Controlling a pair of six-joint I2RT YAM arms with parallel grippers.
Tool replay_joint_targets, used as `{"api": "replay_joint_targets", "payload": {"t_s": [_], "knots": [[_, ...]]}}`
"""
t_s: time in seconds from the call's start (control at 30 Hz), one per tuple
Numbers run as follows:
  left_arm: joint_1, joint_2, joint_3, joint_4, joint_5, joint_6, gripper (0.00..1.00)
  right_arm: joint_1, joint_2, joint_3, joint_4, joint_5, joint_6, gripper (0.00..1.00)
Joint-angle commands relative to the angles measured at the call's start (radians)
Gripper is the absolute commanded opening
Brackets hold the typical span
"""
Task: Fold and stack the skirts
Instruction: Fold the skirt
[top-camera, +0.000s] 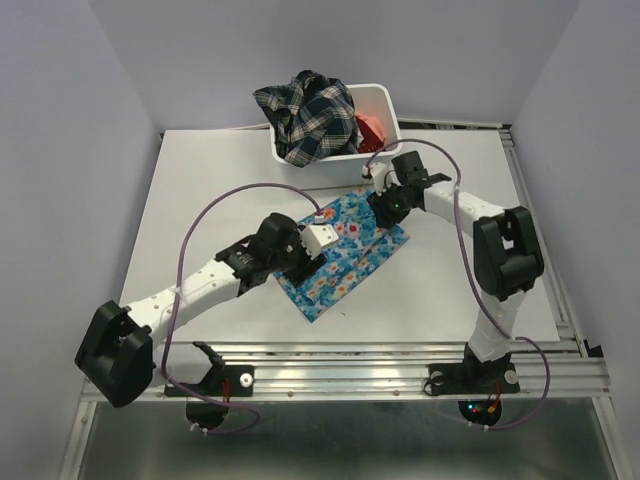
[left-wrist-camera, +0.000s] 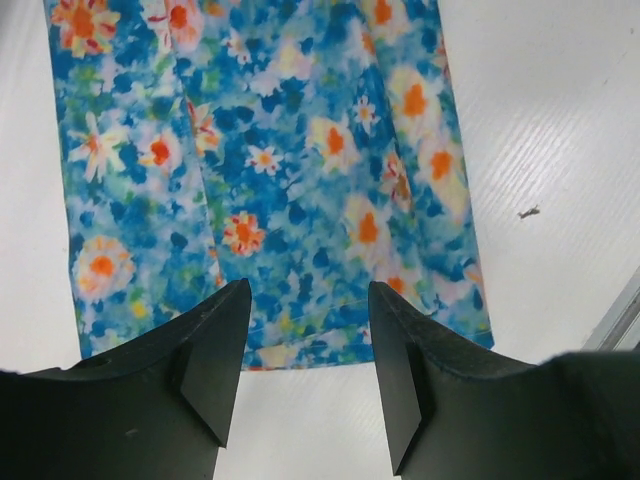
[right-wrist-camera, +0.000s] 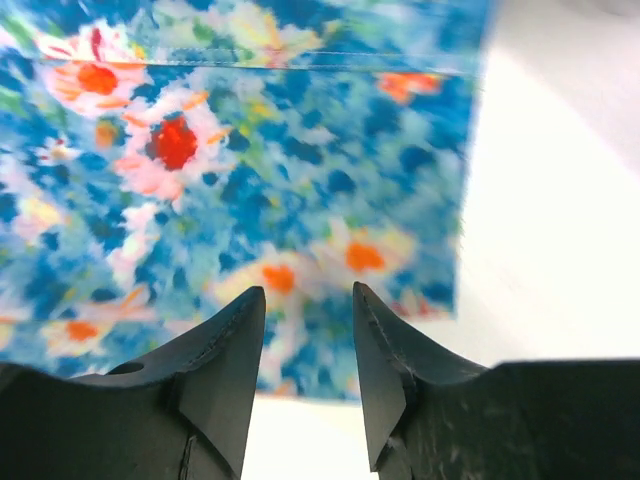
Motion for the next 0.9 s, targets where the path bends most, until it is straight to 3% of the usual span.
{"api": "replay_joint_targets", "payload": {"t_s": [0.0, 0.2, 0.37, 0.6, 0.87], "knots": [[-0.080, 0.068, 0.057, 0.071, -0.116, -0.107, 0.62, -0.063, -0.201, -0.064, 0.046, -0.018, 0.182, 0.46], [-0.183, 0.272, 0.198, 0.073, -0.214, -0.202, 0.57, -0.143, -0.320, -0.248, 0.055, -0.168, 0.419, 0.41], [-0.197, 0.398, 0.304, 0.058, -0.219, -0.228, 0.51, -0.195, -0.272, -0.317, 0.143, -0.251, 0.584, 0.31], [-0.209, 0.516, 0.403, 0.051, -0.228, -0.223, 0.51, -0.238, -0.206, -0.418, 0.348, -0.372, 0.847, 0.23], [-0.218, 0.578, 0.464, 0.021, -0.216, -0.214, 0.59, -0.238, -0.140, -0.510, 0.408, -0.376, 0.895, 0.18]]}}
